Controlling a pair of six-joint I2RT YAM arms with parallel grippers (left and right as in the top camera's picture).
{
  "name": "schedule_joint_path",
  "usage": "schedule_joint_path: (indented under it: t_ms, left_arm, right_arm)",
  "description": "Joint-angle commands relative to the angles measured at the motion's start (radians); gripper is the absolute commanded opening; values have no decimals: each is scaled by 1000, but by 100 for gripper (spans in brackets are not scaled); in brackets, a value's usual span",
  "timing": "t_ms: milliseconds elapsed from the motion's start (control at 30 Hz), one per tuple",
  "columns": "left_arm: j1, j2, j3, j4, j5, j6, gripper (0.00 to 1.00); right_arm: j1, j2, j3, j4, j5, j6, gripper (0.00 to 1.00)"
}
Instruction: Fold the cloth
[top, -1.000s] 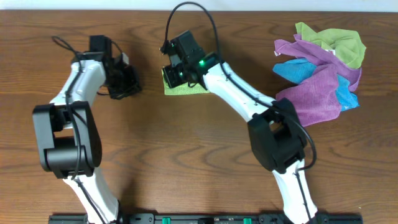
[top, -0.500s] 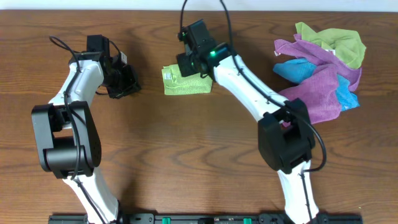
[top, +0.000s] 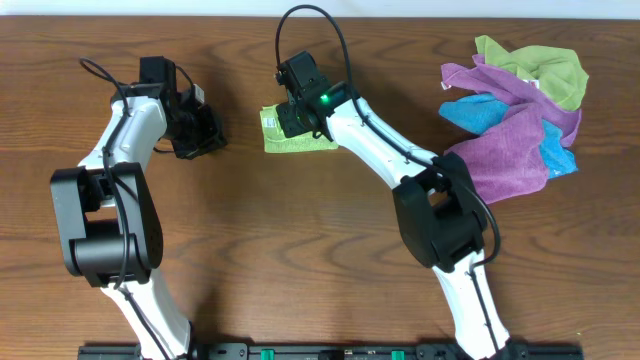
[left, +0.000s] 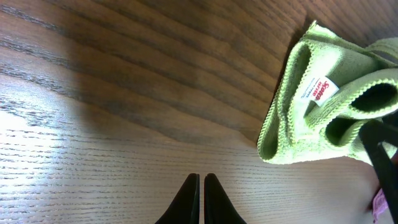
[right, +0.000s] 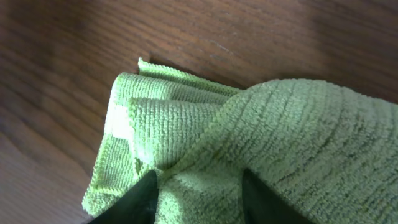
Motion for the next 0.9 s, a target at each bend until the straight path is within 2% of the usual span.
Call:
schedule_joint_path:
  t_ms: [0,100,133,167,200,233,267,300,367,733,867]
  left_arm:
    - [-2,14,-2,-5,4,18,6]
    - [-2,14,-2,-4,5,18,6]
    - [-2,14,-2,-4,4,18,6]
    - [-2,14,-2,-4,5,18,6]
    - [-2,14,-2,-4,4,18,6]
    - [-2,14,-2,-4,4,18,6]
    - [-2,14,-2,-4,5,18,6]
    - [-2,14,-2,-5,4,18,6]
    - [-2,14,-2,-4,4,18,6]
    - [-2,14,-2,0,2,26,6]
    - [-2,14,-2,1,1,26,6]
  right_arm:
    - [10,16,11,7,28,2,29]
    - [10,22,11,11,28,2,16]
    - [11,24,11,12,28,2,13]
    - [11,29,11,14,25,3,15]
    - [11,29,11,13,16,11,21]
    - [11,29,11,11,4,17,31]
    - [11,29,11,13,-13,18,47]
    - [12,29,12,16,-31,23,54]
    - [16,29,21,15,-33,37,58]
    - [51,40,22,46,-19,33,56]
    - [63,59,22,44,19,32,47]
